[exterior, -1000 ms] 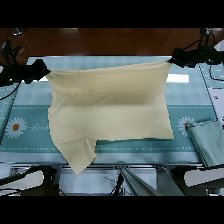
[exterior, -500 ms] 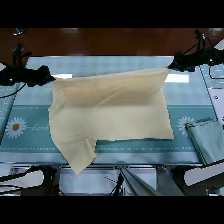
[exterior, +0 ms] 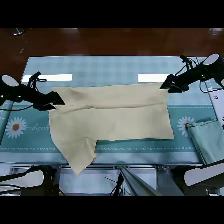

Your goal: Fold the shirts.

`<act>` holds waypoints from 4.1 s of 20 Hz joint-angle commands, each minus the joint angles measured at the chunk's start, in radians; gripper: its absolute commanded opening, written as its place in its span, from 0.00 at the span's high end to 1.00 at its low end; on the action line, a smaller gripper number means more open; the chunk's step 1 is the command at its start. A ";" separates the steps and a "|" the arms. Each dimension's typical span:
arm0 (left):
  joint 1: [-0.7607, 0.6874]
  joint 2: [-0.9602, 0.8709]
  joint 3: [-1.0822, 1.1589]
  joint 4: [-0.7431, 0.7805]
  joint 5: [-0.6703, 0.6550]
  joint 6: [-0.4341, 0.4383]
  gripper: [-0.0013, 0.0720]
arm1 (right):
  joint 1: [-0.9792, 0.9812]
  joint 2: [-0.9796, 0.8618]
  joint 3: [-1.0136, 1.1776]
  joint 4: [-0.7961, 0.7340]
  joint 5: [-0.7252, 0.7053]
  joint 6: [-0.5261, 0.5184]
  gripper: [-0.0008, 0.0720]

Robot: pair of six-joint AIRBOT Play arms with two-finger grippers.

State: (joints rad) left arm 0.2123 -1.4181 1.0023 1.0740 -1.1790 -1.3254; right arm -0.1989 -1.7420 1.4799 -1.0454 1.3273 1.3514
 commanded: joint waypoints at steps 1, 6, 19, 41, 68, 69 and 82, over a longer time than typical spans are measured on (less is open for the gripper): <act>0.026 0.009 0.027 0.032 -0.128 -0.016 0.02 | -0.013 0.018 0.002 -0.001 0.084 0.003 0.14; 0.223 0.171 -0.103 0.177 -0.322 -0.007 0.02 | -0.127 0.256 -0.213 -0.100 0.027 0.055 0.14; 0.313 0.477 -0.600 0.051 -0.198 0.068 0.02 | 0.046 0.626 -0.778 0.159 -0.220 -0.037 0.14; 0.076 0.306 -0.582 -0.154 -0.082 0.102 0.02 | 0.004 0.626 -0.777 0.192 -0.253 -0.019 0.14; 0.068 0.306 -0.582 -0.088 -0.077 0.057 0.96 | -0.126 0.566 -0.921 0.014 -0.203 0.056 0.14; 0.068 0.306 -0.582 -0.088 -0.077 0.057 0.96 | -0.126 0.566 -0.917 0.032 -0.206 0.049 0.14; 0.068 0.285 -0.296 -0.183 -0.165 0.097 0.96 | -0.126 0.519 -0.642 0.078 -0.132 -0.085 0.96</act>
State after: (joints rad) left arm 0.2806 -1.1194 0.5972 0.9184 -1.3174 -1.2369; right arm -0.3256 -1.1934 0.7280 -0.9810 1.1812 1.2682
